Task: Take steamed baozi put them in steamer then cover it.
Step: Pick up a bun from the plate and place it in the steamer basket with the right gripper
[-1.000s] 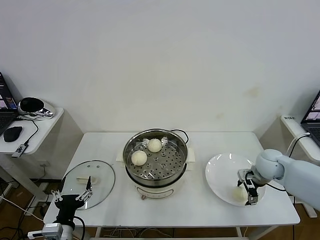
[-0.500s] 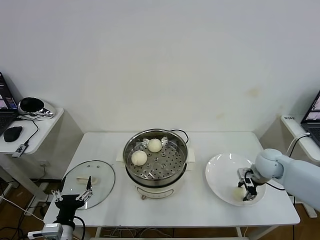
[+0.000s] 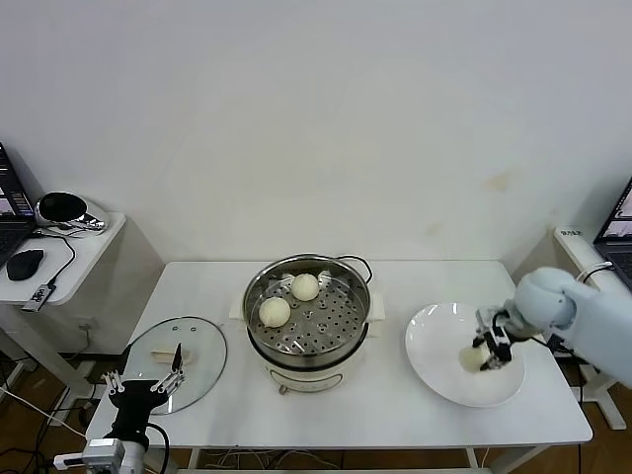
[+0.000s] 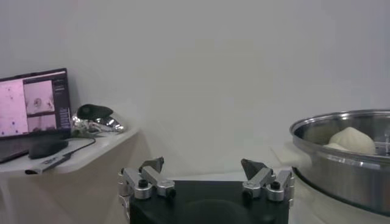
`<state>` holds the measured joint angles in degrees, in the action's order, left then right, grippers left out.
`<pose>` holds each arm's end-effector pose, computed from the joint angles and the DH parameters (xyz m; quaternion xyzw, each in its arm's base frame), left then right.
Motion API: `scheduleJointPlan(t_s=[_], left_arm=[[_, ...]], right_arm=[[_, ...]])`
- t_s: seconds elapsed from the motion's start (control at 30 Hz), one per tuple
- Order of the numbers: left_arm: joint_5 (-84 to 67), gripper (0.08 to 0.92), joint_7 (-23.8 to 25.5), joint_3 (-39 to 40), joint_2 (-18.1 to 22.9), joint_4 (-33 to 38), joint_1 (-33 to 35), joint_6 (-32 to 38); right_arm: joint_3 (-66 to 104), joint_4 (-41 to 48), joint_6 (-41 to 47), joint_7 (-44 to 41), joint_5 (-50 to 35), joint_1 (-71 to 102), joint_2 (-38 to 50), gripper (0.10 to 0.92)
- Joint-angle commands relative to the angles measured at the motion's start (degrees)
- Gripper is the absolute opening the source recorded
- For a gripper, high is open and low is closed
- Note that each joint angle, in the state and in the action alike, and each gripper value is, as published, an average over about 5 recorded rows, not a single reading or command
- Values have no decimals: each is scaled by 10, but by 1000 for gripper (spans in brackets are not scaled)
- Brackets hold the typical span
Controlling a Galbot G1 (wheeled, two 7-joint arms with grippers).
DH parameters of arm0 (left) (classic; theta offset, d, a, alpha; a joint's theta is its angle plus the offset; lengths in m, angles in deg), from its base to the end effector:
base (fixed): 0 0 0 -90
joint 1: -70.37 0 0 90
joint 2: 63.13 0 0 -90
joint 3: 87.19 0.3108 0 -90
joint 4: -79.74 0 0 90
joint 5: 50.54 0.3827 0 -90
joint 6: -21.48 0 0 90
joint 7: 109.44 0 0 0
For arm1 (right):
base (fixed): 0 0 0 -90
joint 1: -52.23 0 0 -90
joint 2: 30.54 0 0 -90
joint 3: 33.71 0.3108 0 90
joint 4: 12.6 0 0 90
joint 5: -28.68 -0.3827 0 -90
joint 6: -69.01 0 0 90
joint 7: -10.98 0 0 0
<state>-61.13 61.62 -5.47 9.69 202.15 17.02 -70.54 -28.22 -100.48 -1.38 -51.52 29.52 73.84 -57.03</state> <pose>0.2044 0.0757 -0.2608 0.0558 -0.9948 -0.0752 0.0398 0.4650 -0.1210 -0.1448 0.4787 -0.5443 0.5477 0.4179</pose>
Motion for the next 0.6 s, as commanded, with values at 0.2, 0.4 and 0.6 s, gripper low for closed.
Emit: scheduleJointPlan(t_s=[0.2, 0.4, 0.6], left_arm=[[-1, 823, 0, -2, -5, 5, -2, -1], [-2, 823, -1, -9, -4, 7, -3, -1], [-4, 823, -1, -19, -1, 8, -1, 0]], right_arm=[[-130, 1, -2, -1, -137, -338, -121, 501], [-161, 5, -22, 20, -184, -367, -231, 501], [-182, 24, -101, 47, -210, -332, -334, 504]])
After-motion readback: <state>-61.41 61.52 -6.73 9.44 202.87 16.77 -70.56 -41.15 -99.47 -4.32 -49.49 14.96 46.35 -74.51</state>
